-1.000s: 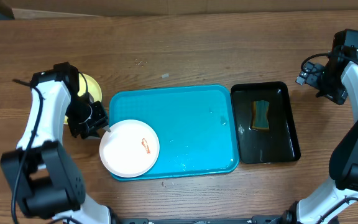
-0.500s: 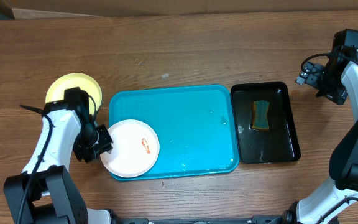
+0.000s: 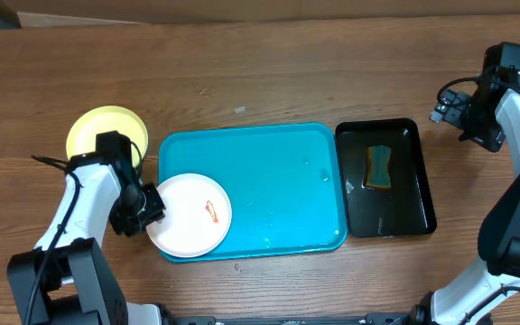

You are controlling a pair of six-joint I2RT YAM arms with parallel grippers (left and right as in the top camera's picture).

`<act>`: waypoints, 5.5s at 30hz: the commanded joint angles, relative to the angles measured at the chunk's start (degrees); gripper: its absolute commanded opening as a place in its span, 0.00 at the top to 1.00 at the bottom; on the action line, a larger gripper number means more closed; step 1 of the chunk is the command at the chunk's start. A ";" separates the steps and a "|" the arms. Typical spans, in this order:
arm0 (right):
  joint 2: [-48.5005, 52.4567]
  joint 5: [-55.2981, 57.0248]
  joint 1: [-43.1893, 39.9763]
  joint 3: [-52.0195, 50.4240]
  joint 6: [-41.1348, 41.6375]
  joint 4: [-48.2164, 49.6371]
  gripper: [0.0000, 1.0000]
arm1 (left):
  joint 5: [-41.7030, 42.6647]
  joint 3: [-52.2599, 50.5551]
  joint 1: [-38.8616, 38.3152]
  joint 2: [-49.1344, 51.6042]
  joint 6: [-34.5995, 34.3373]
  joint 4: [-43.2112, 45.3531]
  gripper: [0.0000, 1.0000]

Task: Clean dirty plates on tray and stack at the side
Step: 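Move the left gripper to the orange-stained white plate and grip its rim, then drag the stained white plate toward the tray center with the left gripper, then hold the white plate rim steady with the left gripper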

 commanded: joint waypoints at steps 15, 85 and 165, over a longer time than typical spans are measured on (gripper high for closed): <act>-1.33 0.37 -0.17 0.76 0.17 0.11 0.00 | 26.91 -1.99 -6.49 -0.50 8.76 11.26 0.71; -1.33 0.37 -0.17 0.76 0.17 0.13 0.00 | -2.29 -3.48 -13.99 -0.50 -5.38 5.07 0.62; -1.33 0.35 -0.17 0.76 0.17 0.11 0.00 | 3.10 7.08 -28.57 12.26 -2.80 20.31 0.71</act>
